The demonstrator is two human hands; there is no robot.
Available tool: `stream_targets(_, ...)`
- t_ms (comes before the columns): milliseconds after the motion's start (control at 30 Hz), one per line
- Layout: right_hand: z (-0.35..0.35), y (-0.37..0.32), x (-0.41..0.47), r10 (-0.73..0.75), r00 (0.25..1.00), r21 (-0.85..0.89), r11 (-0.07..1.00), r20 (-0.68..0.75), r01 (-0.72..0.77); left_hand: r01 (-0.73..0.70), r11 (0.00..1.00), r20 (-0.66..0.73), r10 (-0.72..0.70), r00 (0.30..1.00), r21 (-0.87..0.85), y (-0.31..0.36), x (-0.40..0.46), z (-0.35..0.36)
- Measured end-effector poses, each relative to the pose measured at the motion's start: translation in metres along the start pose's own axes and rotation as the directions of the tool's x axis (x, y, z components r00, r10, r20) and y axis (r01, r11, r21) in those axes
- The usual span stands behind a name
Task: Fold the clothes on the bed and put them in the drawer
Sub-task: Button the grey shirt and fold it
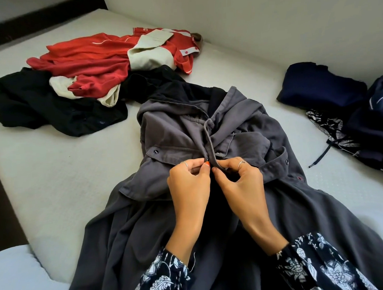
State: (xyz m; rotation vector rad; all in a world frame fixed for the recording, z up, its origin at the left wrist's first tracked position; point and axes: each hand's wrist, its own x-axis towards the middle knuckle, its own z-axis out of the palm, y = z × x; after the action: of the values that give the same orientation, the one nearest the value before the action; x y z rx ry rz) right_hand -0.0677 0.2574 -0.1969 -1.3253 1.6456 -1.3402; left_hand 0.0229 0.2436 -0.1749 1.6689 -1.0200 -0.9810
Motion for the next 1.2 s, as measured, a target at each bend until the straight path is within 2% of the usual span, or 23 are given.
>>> stream_targets(167, 0.002, 0.000, -0.003, -0.066, 0.998, -0.033, 0.997, -0.003, 0.066, 0.023, 0.999, 0.001, -0.023, 1.000, -0.044, -0.002, -0.001, 0.001)
stream_targets(300, 0.005, 0.003, -0.005, -0.118, 0.992, -0.083, 0.989, 0.034, 0.121, 0.100, 0.984, 0.049, -0.094, 0.994, -0.145, -0.001, -0.001, -0.001)
stream_targets(400, 0.006, 0.006, -0.008, -0.181, 0.980, -0.181, 0.964, 0.084, 0.194, 0.129, 0.978, 0.112, -0.111, 0.987, -0.162, 0.001, 0.000, -0.003)
stream_targets(467, 0.007, 0.007, -0.009, -0.234, 0.965, -0.284, 0.924, 0.115, 0.257, 0.162, 0.971, 0.145, -0.137, 0.980, -0.177, 0.003, 0.002, -0.002)
stream_targets(600, 0.009, 0.005, -0.012, -0.360, 0.913, -0.498, 0.766, 0.192, 0.407, 0.303, 0.917, 0.248, -0.240, 0.938, -0.258, 0.008, 0.012, -0.003)
stream_targets(700, 0.003, -0.002, -0.009, -0.363, 0.893, -0.561, 0.695, 0.266, 0.449, 0.371, 0.889, 0.304, -0.288, 0.908, -0.268, 0.009, 0.020, -0.006)
stream_targets(767, -0.006, -0.010, -0.004, -0.325, 0.911, -0.594, 0.691, 0.254, 0.412, 0.393, 0.877, 0.319, -0.303, 0.898, -0.275, 0.009, 0.025, -0.008)
stream_targets(833, -0.017, -0.017, 0.002, -0.276, 0.935, -0.647, 0.676, 0.222, 0.353, 0.385, 0.888, 0.328, -0.296, 0.897, -0.251, 0.009, 0.029, -0.009)
stream_targets(900, -0.030, -0.018, 0.007, -0.231, 0.940, -0.721, 0.604, 0.249, 0.339, 0.344, 0.917, 0.323, -0.269, 0.907, -0.203, 0.010, 0.032, -0.008)
stream_targets(967, -0.042, -0.019, 0.012, -0.181, 0.930, -0.765, 0.530, 0.321, 0.367, 0.295, 0.940, 0.303, -0.234, 0.924, -0.174, 0.013, 0.036, -0.005)
stream_targets(1033, -0.052, -0.019, 0.019, -0.197, 0.908, -0.759, 0.500, 0.370, 0.417, 0.233, 0.961, 0.290, -0.182, 0.940, -0.150, 0.020, 0.040, -0.002)
stream_targets(1100, -0.059, -0.023, 0.024, -0.252, 0.895, -0.725, 0.525, 0.368, 0.446, 0.162, 0.976, 0.295, -0.114, 0.949, -0.144, 0.035, 0.044, 0.001)
stream_targets(1200, -0.066, -0.034, 0.029, -0.343, 0.897, -0.663, 0.607, 0.278, 0.437, 0.074, 0.985, 0.322, -0.020, 0.946, -0.157, 0.065, 0.056, 0.004)
